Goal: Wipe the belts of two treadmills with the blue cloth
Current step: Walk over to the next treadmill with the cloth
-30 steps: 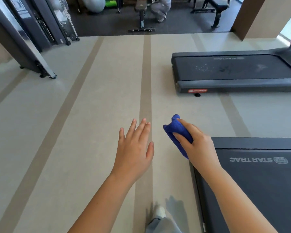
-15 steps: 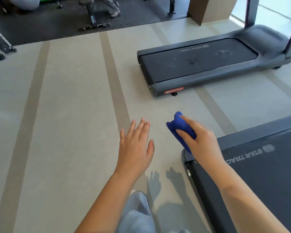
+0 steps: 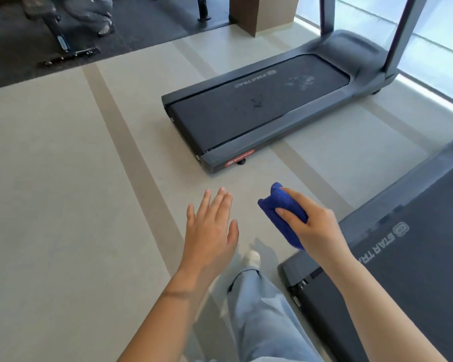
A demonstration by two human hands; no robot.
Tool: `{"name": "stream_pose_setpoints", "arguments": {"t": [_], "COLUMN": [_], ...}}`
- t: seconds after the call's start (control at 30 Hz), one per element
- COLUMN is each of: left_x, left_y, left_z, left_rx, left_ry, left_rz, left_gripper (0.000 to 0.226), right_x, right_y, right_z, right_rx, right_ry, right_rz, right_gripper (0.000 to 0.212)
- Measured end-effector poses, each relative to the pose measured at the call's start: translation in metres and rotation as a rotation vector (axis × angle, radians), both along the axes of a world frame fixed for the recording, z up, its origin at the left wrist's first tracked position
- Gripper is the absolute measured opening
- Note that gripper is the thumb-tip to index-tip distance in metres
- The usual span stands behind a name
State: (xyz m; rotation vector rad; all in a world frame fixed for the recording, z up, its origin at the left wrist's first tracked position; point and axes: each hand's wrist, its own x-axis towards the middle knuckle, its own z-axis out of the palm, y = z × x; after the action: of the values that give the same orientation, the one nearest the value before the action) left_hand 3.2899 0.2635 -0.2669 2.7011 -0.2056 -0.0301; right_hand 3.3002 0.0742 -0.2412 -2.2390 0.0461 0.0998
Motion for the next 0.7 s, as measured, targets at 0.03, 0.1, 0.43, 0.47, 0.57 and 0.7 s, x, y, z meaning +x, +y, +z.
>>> {"name": "stream_pose_setpoints", "arguments": {"t": [0.03,0.1,0.43,0.47,0.57,0.7], "left_x": [0.022,0.069,0.270,0.285,0.326,0.394], "left_y": [0.001,0.000,-0.003,-0.002,0.005,0.013], "left_z": [-0.003,-0.007,0.000,0.000,-0.007,-0.020], "left_rx": [0.005,0.060,0.151,0.129,0.113,0.115], "left_ry": [-0.010,-0.041,-0.073,-0.047,0.008,0.076], "left_rz": [0.006,-0.003,0.065,0.082,0.134,0.120], "left_gripper": [0.069,0.062,0.054,0.057,0.064,0.068], "right_x": [0.022,0.070,0.290,0.306,0.351,0.414], "right_y": [-0.001,-0.002,-0.007,-0.007,-0.007,-0.004], "right_z": [-0.003,-0.011,-0.010,-0.010,-0.013,-0.022], "right_rx": [0.004,0.007,0.069,0.067,0.068,0.017], "right_ry": [0.009,-0.002,-0.008,-0.002,0.023,0.009], "right_rz": [-0.010,-0.006,0.090,0.089,0.096,0.096], "right_gripper": [0.034,0.035,0.033,0.032,0.031,0.033]}}
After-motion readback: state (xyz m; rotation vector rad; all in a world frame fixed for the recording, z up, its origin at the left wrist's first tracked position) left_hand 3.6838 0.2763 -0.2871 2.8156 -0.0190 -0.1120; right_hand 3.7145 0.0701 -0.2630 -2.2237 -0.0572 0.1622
